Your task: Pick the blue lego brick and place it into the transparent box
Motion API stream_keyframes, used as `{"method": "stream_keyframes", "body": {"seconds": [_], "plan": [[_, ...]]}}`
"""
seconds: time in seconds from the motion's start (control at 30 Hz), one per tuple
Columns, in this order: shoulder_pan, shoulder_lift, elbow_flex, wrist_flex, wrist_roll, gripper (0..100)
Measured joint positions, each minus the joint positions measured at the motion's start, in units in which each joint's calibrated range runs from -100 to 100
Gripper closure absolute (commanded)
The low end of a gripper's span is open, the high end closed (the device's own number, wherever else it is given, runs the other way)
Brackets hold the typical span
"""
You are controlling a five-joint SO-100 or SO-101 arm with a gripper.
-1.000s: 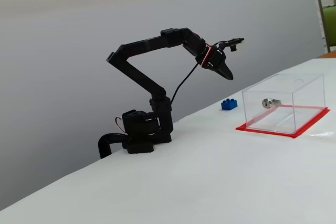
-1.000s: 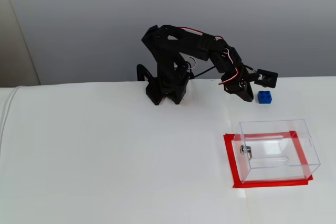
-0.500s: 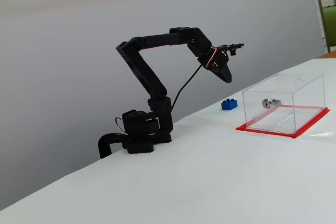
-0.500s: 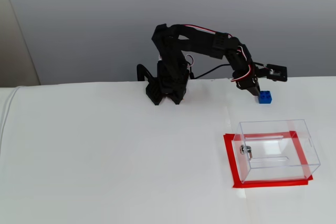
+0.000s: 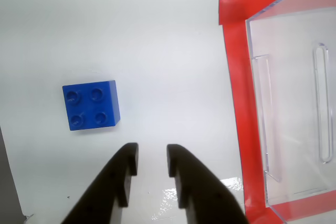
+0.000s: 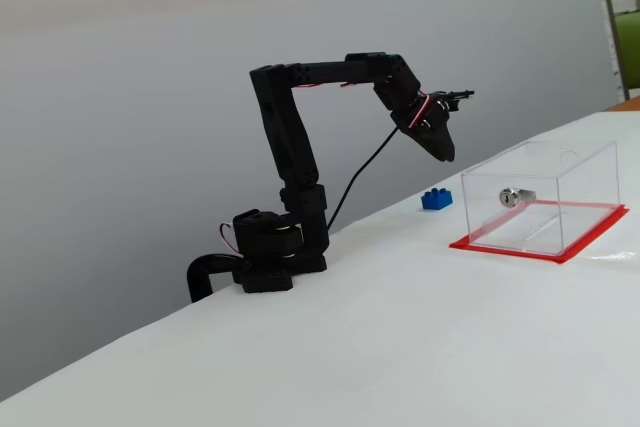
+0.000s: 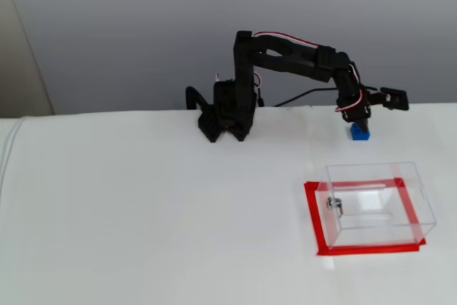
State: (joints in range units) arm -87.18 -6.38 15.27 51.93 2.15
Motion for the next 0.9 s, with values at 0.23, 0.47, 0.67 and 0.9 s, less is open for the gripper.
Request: {"method": "stream_keyframes", "body": {"seconds": [0.23, 0.47, 0.67, 0.9], "plan": [[-2.14, 3.3, -2.82, 0.0, 0.0, 82], [-6.3, 5.58, -2.82, 0.0, -0.1, 82], [-8.97, 6.77, -2.82, -0.09, -0.15, 82], [-10.15, 8.12, -2.82, -0.43, -2.05, 82]]}}
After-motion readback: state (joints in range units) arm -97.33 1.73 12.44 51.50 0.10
